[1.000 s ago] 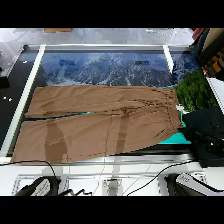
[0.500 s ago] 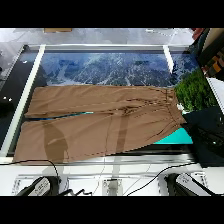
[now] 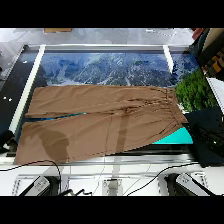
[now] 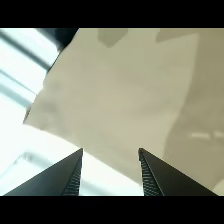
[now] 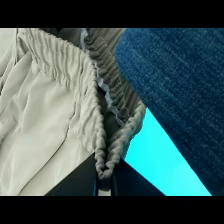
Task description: Fold the clothes and pants, and hang the long-sleeved shirts on hangers.
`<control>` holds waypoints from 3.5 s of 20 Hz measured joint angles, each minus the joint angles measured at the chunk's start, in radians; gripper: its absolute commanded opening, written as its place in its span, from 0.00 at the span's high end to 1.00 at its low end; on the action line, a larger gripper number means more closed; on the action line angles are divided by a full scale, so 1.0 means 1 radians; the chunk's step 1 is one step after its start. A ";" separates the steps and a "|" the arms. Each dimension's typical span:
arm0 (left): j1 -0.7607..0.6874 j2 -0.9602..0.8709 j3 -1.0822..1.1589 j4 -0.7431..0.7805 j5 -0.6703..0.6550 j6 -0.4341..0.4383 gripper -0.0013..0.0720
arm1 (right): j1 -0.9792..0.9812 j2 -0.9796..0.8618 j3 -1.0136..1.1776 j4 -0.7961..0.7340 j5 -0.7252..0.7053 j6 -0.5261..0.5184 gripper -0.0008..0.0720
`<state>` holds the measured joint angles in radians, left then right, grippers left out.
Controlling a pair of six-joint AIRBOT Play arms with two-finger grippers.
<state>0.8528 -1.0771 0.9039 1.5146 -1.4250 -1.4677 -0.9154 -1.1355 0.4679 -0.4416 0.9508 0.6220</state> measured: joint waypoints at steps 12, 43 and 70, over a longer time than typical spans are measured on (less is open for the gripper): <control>0.251 0.000 -0.220 0.010 0.134 -0.006 0.41 | 0.000 0.000 0.000 0.000 -0.001 0.002 0.94; 0.213 0.063 -0.140 -0.654 0.438 0.359 0.97 | 0.000 0.324 0.087 -0.292 0.162 0.340 0.94; -0.423 -0.526 0.424 -0.732 1.016 0.046 0.97 | 0.615 -0.386 0.769 -0.555 -0.515 1.156 0.94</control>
<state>0.4301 -1.6028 1.3277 0.7830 -0.4088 -1.4220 -0.3004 -1.5215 1.2369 -0.9966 0.4358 1.7782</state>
